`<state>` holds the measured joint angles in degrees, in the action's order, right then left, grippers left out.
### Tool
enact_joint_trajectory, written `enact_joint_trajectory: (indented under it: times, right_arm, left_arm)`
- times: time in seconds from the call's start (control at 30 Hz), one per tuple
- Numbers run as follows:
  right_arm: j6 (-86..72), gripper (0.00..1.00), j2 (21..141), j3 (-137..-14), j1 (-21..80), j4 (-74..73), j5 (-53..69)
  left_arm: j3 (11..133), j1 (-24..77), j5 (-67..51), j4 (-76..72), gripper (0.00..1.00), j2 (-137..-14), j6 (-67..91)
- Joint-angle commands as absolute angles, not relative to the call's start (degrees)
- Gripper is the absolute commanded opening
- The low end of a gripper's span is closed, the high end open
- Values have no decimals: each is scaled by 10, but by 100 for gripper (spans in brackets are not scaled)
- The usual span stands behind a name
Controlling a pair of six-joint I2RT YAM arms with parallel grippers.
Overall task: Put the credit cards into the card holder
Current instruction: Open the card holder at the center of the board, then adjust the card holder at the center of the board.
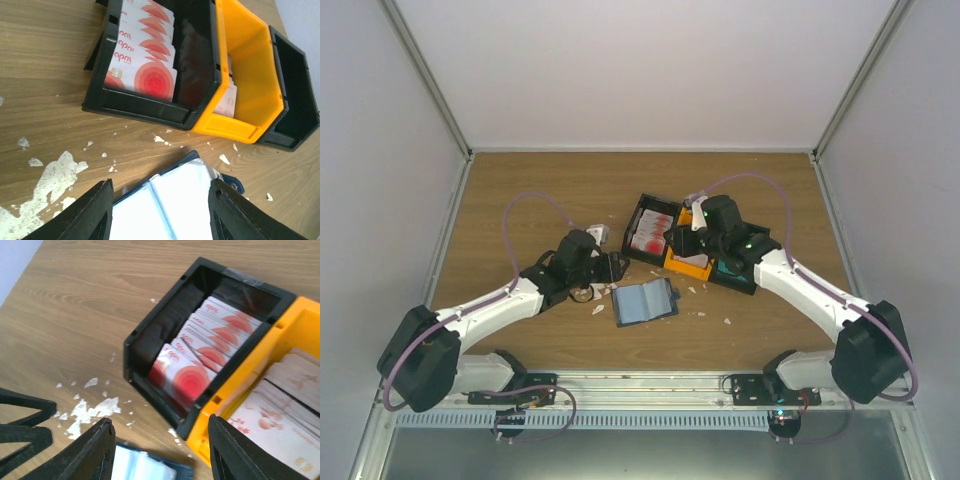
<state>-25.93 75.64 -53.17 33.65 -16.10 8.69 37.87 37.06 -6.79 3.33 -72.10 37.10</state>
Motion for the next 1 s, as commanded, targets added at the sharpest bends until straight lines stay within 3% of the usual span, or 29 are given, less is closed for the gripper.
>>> enact_joint_trajectory:
  times: [0.0,0.23,0.37,0.63,0.97]
  right_arm:
    - [-194,54,771,-543,305,-214,85]
    - [-178,51,771,-526,299,-204,170]
    - [-194,48,765,-491,304,-182,259]
    - [-228,48,784,-484,305,-187,240]
    - [-267,48,795,-520,300,-218,104]
  left_arm:
    - [369,360,-74,26,53,-723,372]
    - [347,359,-214,32,38,-760,384]
    - [317,359,-236,28,35,-772,416]
    - [286,359,-291,-30,33,-830,446]
    - [350,355,-116,143,29,-846,382]
